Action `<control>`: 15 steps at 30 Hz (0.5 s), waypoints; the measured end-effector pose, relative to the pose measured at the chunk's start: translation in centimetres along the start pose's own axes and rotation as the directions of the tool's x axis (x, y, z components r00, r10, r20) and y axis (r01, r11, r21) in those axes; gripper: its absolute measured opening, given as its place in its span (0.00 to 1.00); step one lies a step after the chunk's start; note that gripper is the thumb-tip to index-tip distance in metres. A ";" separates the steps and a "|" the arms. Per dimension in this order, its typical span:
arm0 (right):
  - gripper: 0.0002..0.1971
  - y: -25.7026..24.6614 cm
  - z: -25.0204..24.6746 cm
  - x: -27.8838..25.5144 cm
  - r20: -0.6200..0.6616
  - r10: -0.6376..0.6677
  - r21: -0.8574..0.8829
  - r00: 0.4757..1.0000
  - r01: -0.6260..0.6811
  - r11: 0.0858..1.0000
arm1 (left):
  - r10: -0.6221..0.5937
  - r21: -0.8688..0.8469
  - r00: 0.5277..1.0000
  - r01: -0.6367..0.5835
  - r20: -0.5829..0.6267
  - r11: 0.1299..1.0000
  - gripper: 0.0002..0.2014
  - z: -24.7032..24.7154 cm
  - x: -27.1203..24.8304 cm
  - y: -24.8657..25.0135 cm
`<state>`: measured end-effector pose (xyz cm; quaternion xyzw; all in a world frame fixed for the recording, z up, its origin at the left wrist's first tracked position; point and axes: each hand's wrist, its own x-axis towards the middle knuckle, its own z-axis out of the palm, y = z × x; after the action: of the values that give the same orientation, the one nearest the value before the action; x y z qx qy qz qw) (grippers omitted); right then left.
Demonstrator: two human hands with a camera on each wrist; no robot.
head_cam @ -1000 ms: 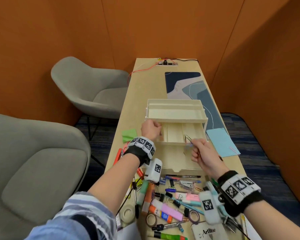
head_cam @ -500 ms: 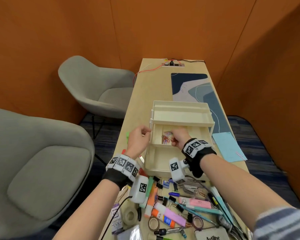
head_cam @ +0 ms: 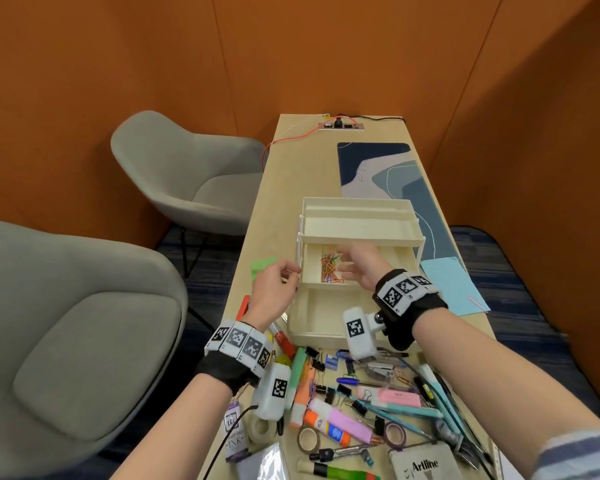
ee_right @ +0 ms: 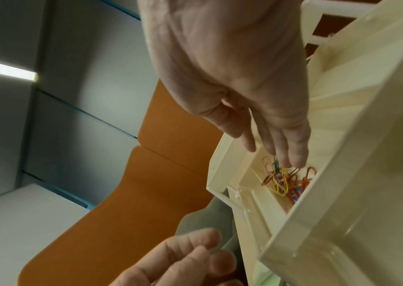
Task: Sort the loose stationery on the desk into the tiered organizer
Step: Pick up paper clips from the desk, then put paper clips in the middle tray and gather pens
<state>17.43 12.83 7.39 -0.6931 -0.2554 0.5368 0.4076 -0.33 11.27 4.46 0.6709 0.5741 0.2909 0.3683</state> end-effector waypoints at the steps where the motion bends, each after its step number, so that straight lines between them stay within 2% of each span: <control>1: 0.15 0.2 -0.6 -0.5 0.018 -0.035 0.000 0.999 0.035 0.999 | 0.010 0.005 1.000 -0.010 0.007 1.000 0.08 0.0 -0.3 -0.1; 5: 0.14 2.9 -4.1 -4.1 0.132 -0.146 -0.043 0.980 0.153 0.987 | 0.070 0.025 0.995 -0.073 0.077 0.997 0.07 0.4 -2.7 -0.5; 8: 0.12 6.7 -7.1 -6.3 0.199 -0.120 -0.255 0.973 0.169 0.952 | 0.081 0.066 0.977 -0.096 0.199 0.993 0.07 1.5 -5.1 -1.4; 10: 0.11 9.5 -8.9 -7.2 0.218 -0.062 -0.419 0.974 0.151 0.896 | 0.080 0.111 0.952 -0.117 0.296 0.987 0.07 2.5 -6.5 -2.3; 12: 0.10 12.3 -10.6 -7.9 0.217 -0.048 -0.621 0.975 0.176 0.764 | 0.086 0.155 0.915 -0.159 0.394 0.975 0.07 3.6 -7.7 -3.0; 15: 0.09 15.7 -12.2 -9.0 0.209 -0.072 -0.858 0.975 0.218 0.466 | 0.092 0.234 0.843 -0.250 0.531 0.940 0.08 4.7 -9.1 -3.7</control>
<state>25.11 -6.31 0.14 -0.7390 -0.5796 0.3427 0.0215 -0.11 1.79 -0.99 0.8199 0.4295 0.0453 0.3759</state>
